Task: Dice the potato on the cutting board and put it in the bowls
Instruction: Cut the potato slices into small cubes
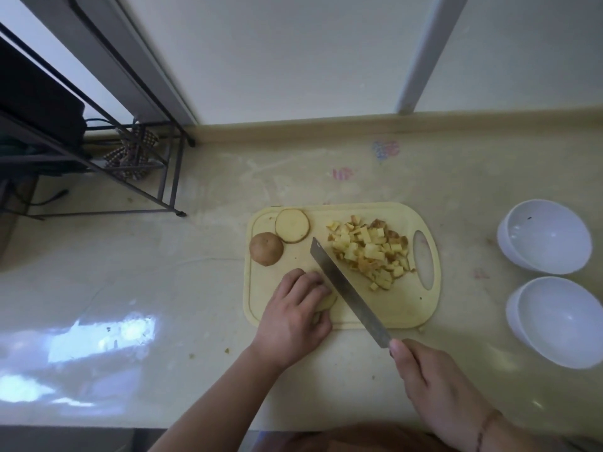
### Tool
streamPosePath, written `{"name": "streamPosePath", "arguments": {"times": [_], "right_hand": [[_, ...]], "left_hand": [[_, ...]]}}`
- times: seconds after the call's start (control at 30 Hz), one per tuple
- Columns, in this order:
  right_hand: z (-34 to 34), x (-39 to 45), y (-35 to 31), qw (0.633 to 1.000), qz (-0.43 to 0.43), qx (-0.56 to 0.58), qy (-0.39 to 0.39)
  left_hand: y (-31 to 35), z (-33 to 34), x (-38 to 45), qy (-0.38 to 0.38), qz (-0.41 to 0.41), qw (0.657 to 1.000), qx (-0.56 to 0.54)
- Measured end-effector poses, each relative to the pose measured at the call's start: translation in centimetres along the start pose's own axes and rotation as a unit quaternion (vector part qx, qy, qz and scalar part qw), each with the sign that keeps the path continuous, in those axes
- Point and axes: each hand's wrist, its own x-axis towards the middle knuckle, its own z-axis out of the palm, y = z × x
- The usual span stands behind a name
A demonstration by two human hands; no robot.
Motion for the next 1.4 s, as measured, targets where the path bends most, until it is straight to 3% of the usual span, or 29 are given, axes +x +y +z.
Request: {"name": "streamPosePath", "arguments": {"times": [0.47,0.77,0.87,1.03,1.2,1.4], "right_hand": [[-0.2,-1.2,-1.2,0.999,-0.013,-0.016,-0.039],[-0.7,-2.5,-1.8,0.989,0.012,-0.132,-0.070],[-0.4,-1.7,-1.7,0.993,0.009,-0.081,-0.080],[0.8,0.8,-1.9,0.999,-0.026,-0.025,-0.035],[-0.2,0.4,-0.9,1.000,-0.006,-0.006,-0.001],[-0.4,-0.4,-1.9,0.998,-0.008,0.004,-0.054]], "left_hand": [[0.0,-0.4,-0.3,-0.001,-0.020,0.999,-0.026],[-0.2,-0.3,-0.3,0.008,-0.033,0.999,-0.039],[-0.1,-0.1,-0.2,0.017,-0.035,0.998,-0.042],[-0.3,0.0,-0.3,0.017,-0.030,0.999,-0.034],[-0.5,0.0,-0.6,0.024,-0.017,0.999,-0.026],[-0.4,-0.1,-0.9,0.053,-0.006,0.998,-0.030]]}}
